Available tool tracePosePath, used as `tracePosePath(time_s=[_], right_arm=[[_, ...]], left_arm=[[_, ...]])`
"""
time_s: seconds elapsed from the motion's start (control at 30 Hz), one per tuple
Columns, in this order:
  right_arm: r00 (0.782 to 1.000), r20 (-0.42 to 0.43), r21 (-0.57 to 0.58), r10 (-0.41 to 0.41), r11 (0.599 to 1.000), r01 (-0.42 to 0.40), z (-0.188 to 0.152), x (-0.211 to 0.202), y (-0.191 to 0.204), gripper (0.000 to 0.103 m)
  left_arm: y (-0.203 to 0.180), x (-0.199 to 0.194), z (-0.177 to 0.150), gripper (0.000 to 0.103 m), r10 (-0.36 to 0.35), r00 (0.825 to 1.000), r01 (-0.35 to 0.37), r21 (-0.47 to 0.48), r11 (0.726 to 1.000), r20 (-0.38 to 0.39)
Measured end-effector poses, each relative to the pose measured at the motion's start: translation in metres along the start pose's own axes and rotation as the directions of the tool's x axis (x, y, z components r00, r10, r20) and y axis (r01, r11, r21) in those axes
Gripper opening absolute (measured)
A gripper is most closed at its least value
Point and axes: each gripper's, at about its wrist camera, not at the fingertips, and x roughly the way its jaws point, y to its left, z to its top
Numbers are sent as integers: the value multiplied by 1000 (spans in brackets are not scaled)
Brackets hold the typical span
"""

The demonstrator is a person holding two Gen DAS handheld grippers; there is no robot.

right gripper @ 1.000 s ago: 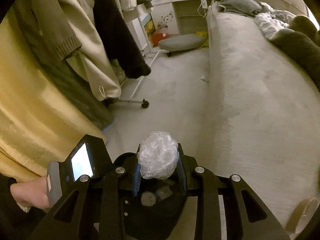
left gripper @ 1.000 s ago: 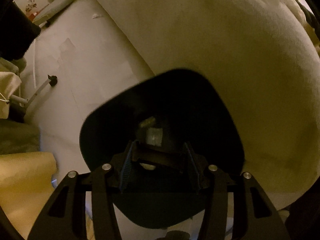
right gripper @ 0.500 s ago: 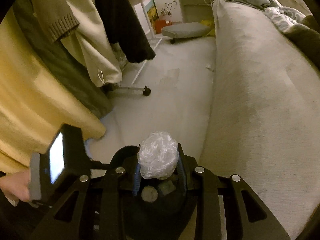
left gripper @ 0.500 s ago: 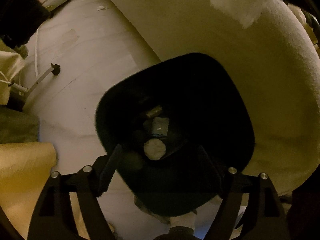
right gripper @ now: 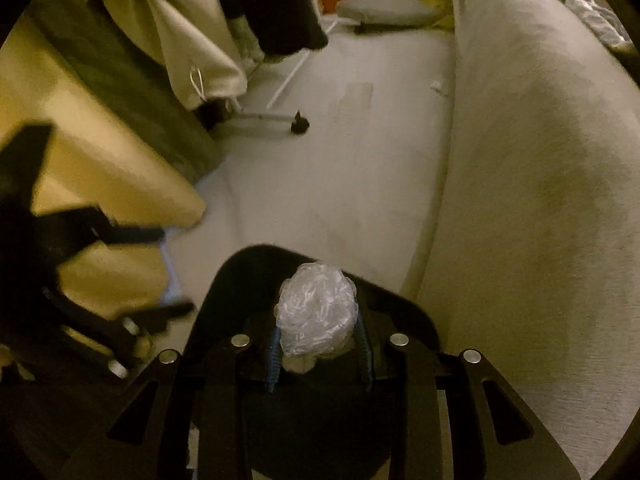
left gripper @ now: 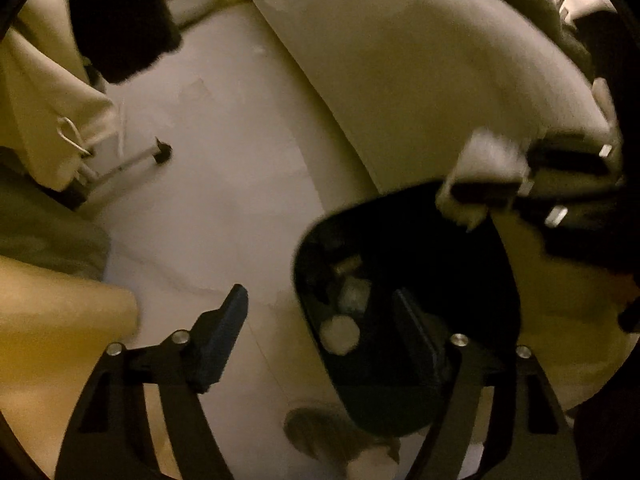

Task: Collect trash
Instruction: 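Open the left tool to drop the black piece while the right tool releases the plastic wrap, then move both open tools back over the bed toward the snack bag and tape cores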

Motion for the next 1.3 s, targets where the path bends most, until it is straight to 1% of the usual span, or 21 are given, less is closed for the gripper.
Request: tracePosePath(time_s=[0.07, 0.2, 0.37, 0.5, 0.67, 0.77, 0.83, 1.0, 1.03, 1.07, 1.13, 1.23, 1.3], right_arm=[[1000, -18, -9, -7, 1000, 6, 0, 7, 3, 31], [999, -45, -23, -14, 1000, 13, -1, 16, 7, 31], [995, -101, -54, -14, 999, 9, -9, 30, 16, 31], [989, -146, -83, -25, 996, 13, -20, 38, 20, 31], [986, -167, -104, -17, 995, -1, -27, 39, 26, 31], [982, -190, -115, -14, 993, -8, -34, 42, 29, 32], [978, -205, -129, -20, 992, -6, -39, 47, 32, 32], [969, -247, -169, -25, 985, -17, -53, 55, 42, 33], [966, -256, -180, -30, 984, -17, -56, 56, 44, 36], [964, -263, -190, -35, 982, -16, -59, 56, 44, 42], [960, -277, -201, -39, 979, -18, -64, 56, 44, 50], [955, -296, -205, -34, 978, -28, -71, 50, 41, 58], [958, -284, -201, -30, 979, -29, -71, 43, 37, 61]], left_arm=[[3, -10, 3, 73, 23, 999, -22, -5, 1000, 46], [9, -24, 7, 72, 39, 993, -36, -28, 999, 116], [15, -41, 16, 72, 63, 979, -54, -53, 997, 192], [18, -57, 25, 72, 70, 964, -51, -81, 995, 257], [16, -75, 29, 72, 90, 939, -65, -87, 994, 332], [13, -81, 32, 72, 85, 928, -52, -99, 994, 362], [10, -83, 34, 72, 76, 923, -43, -96, 994, 377], [-1, -88, 43, 75, 63, 903, -30, -83, 996, 425], [-2, -89, 44, 76, 60, 899, -26, -85, 996, 434], [-4, -91, 45, 78, 59, 893, -22, -88, 996, 447], [-5, -93, 47, 79, 63, 885, -23, -92, 996, 462], [-9, -94, 52, 80, 69, 878, -22, -103, 994, 473], [-12, -93, 55, 82, 67, 877, -17, -109, 994, 475]])
